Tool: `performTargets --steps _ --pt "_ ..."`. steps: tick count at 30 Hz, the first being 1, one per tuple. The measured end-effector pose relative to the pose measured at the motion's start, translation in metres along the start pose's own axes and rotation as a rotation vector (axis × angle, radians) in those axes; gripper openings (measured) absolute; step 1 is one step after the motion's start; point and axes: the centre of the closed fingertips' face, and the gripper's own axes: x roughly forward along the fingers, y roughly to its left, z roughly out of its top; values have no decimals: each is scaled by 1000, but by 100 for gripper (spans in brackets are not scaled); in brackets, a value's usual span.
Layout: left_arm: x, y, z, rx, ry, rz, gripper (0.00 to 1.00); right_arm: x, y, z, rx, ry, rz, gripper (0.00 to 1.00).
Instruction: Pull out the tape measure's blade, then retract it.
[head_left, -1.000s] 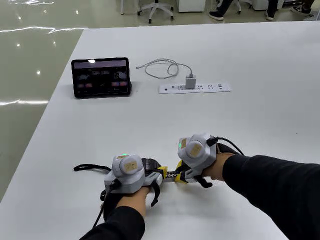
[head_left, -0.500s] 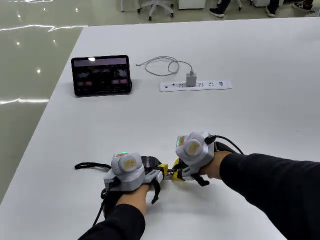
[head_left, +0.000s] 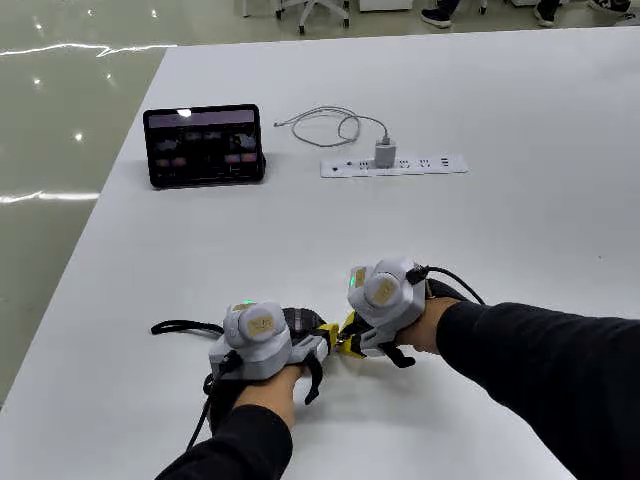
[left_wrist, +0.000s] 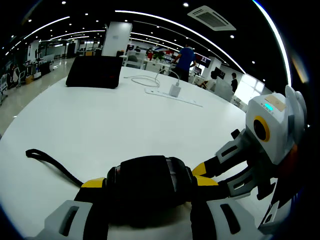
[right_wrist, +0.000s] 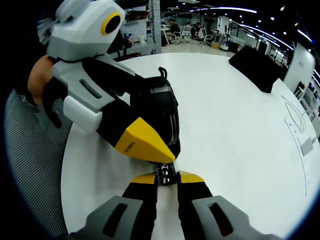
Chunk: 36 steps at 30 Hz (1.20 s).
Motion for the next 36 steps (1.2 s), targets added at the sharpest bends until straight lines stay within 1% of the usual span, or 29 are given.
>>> performTargets --steps 1,3,5,8,9,10,11,12,13,14,15,16,18,20,23,24,26,28,29,30,31,32,33,34,36 --pt "0 0 0 -1 1 -1 62 -1 0 0 -1 -4 0 11" --pt "0 1 0 -4 3 -6 62 -3 -1 0 -57 -20 -7 12" --pt "0 0 0 11 3 -8 61 -3 2 -1 -42 -16 -3 12" --pt "0 0 0 4 3 -7 62 -4 0 -7 -47 2 -12 13" --pt "0 1 0 2 1 -9 62 -4 -1 -5 -38 -11 -10 13" --pt "0 1 0 1 3 -13 62 -4 -1 -4 -18 -18 -10 12" --pt "0 1 0 3 3 -15 62 -7 -1 -7 -23 -13 -11 6" --pt "-1 2 1 1 1 -24 62 -8 -5 -5 -47 -26 -34 0" --pt "-1 0 0 12 6 -27 62 -7 -2 -2 -11 -47 -25 0" --pt "0 0 1 22 7 -21 61 -6 2 3 47 -71 -3 5" --pt "0 0 0 12 6 -22 61 -5 0 2 15 -58 -10 12" --pt "0 0 0 12 5 -21 61 -4 2 2 0 -54 -15 13" --pt "0 0 0 12 4 -19 62 -1 5 2 -6 -46 -5 9" --pt "0 0 1 11 5 -18 62 0 5 2 5 -47 -5 14" --pt "0 0 1 12 -2 -13 63 -2 5 2 -6 -47 -10 13" --pt "-1 0 1 14 -4 -8 63 -4 5 1 7 -46 -6 13" --pt "-1 -1 1 25 -5 -22 64 -6 4 -2 7 -41 -14 16" --pt "-2 -2 1 54 10 -37 64 -11 3 -3 16 -43 -17 19" --pt "-3 -2 0 55 20 -48 64 -14 2 -2 28 -49 -21 21" --pt "-4 -2 2 60 18 -56 64 -16 1 -3 30 -49 -27 24" --pt "-5 -1 4 90 12 -63 66 -17 -1 -4 31 -53 -32 26" --pt "-6 2 11 144 -16 -63 71 -21 -1 -4 36 -66 -34 27" --pt "-6 1 13 149 -18 -78 77 -24 0 -4 37 -72 -34 27" --pt "-8 1 15 153 -14 -95 86 -28 -1 -5 39 -81 -41 28" --pt "-8 4 14 168 6 -129 95 -34 -1 -8 41 -84 -53 32"
